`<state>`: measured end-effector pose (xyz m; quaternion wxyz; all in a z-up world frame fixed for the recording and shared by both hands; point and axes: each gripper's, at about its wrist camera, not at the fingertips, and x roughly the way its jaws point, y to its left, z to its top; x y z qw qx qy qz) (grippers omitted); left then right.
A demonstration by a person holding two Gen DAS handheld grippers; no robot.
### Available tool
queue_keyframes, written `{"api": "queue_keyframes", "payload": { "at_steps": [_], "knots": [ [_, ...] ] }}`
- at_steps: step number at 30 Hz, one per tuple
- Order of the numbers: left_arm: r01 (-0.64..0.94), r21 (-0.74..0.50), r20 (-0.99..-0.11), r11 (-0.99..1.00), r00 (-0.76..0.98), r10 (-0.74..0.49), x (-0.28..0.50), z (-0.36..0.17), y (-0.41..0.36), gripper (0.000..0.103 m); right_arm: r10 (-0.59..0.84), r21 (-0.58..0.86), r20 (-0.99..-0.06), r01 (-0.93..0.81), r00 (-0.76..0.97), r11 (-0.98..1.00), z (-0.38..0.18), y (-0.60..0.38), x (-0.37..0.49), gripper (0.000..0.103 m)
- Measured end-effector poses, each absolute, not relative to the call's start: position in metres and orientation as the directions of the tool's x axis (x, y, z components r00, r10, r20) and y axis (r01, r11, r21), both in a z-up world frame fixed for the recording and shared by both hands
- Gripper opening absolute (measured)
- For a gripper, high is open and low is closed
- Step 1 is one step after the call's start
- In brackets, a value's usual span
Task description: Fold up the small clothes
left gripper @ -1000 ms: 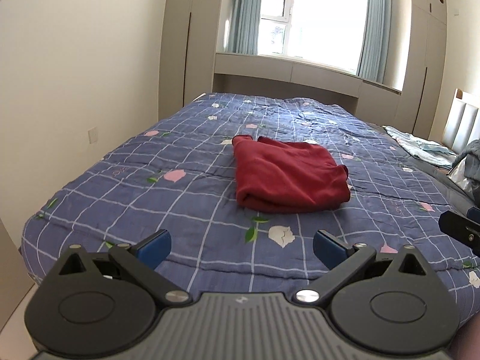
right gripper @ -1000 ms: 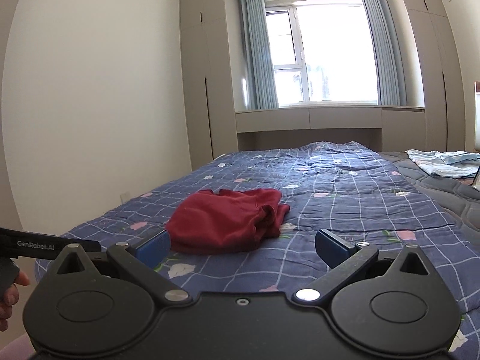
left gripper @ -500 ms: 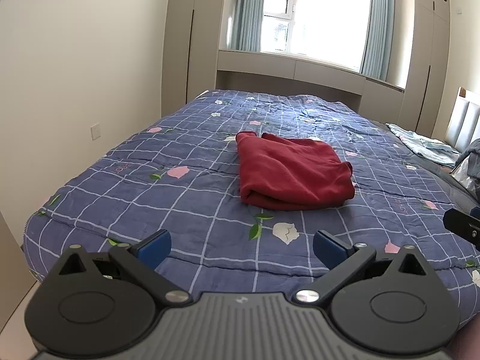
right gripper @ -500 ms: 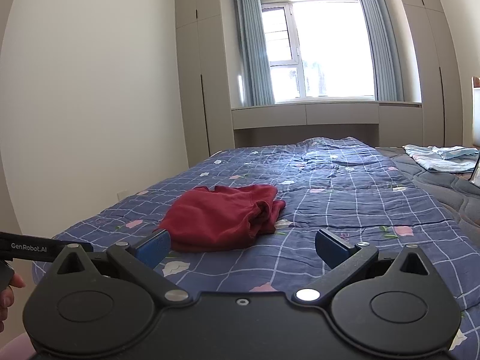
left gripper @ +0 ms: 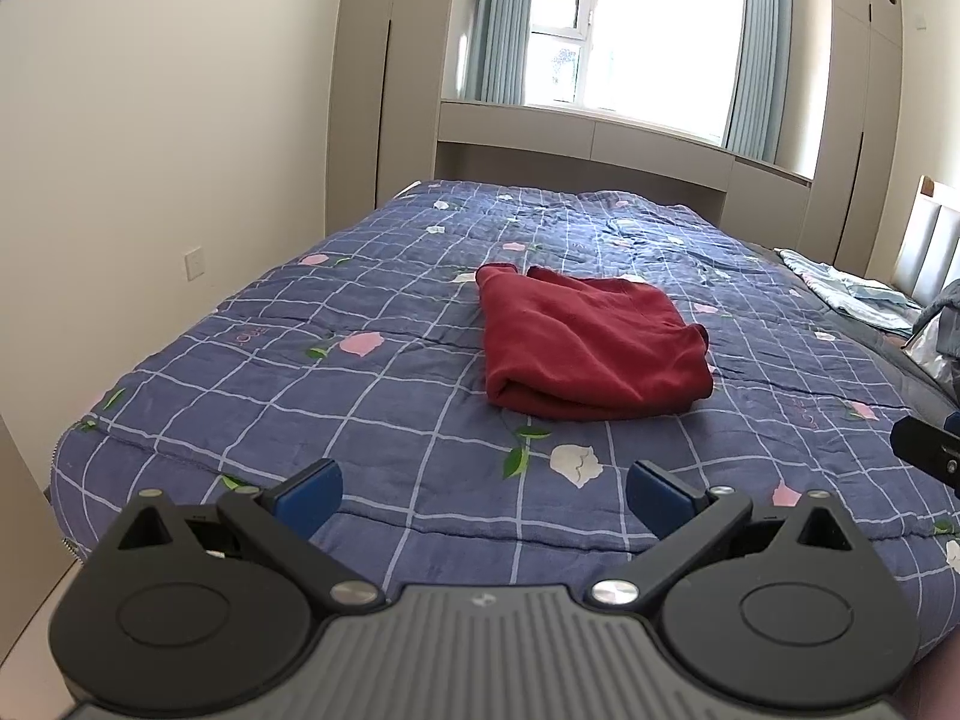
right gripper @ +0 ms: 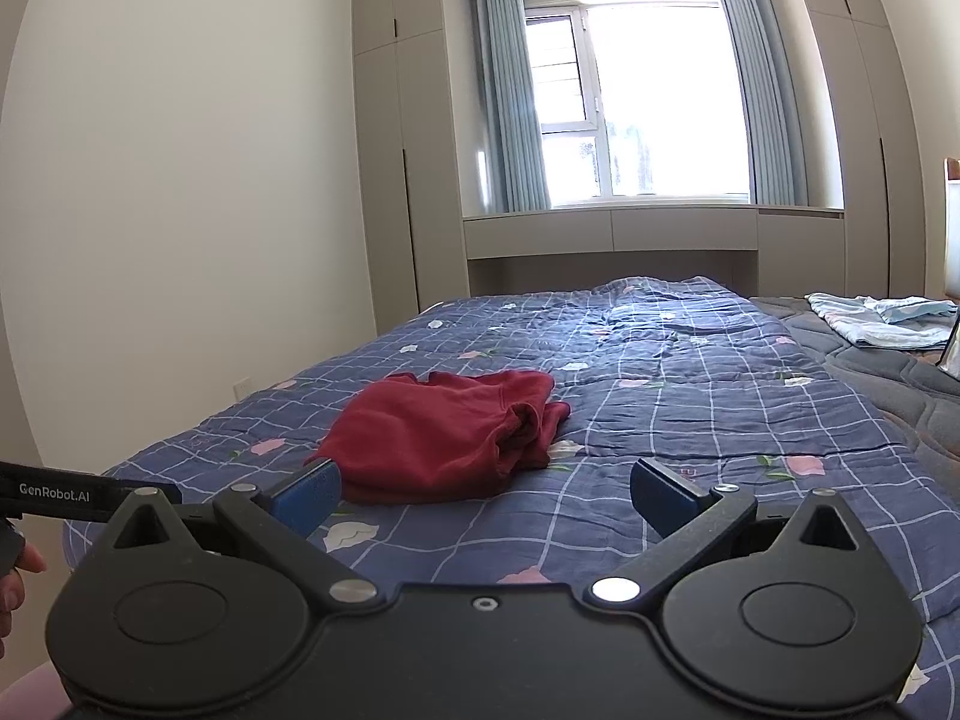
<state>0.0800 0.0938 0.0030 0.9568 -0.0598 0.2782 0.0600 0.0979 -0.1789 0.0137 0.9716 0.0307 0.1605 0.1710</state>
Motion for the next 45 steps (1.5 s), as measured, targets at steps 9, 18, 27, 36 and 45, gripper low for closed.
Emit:
{"api": "queue_keyframes", "payload": {
  "at_steps": [9,18,27,36,45],
  "knots": [
    [-0.155,-0.088,-0.543,0.984,0.835,0.084,0.08,0.0016,0.0945,0.103,0.339,0.112,-0.301,-0.32,0.891,0.941,0.0138,-0.1797,0.0977,0.102],
    [-0.157,-0.086,-0.545,0.984,0.834,0.085,0.0791,0.0,0.0934,0.103,0.337,0.112,-0.306,-0.318,0.89,0.942,0.0131,-0.18,0.0986,0.102],
    [-0.158,-0.089,-0.544,0.983,0.835,0.085,0.079,-0.0004,0.0937,0.103,0.337,0.11,-0.309,-0.319,0.889,0.941,0.0118,-0.1793,0.0998,0.102],
    [-0.159,-0.088,-0.544,0.983,0.835,0.086,0.0786,-0.0005,0.0932,0.103,0.336,0.109,-0.308,-0.318,0.89,0.942,0.0119,-0.179,0.0998,0.102],
    [-0.159,-0.089,-0.544,0.983,0.835,0.086,0.0786,-0.0005,0.0932,0.103,0.337,0.109,-0.309,-0.319,0.889,0.942,0.0121,-0.1787,0.0996,0.102]
  ]
}}
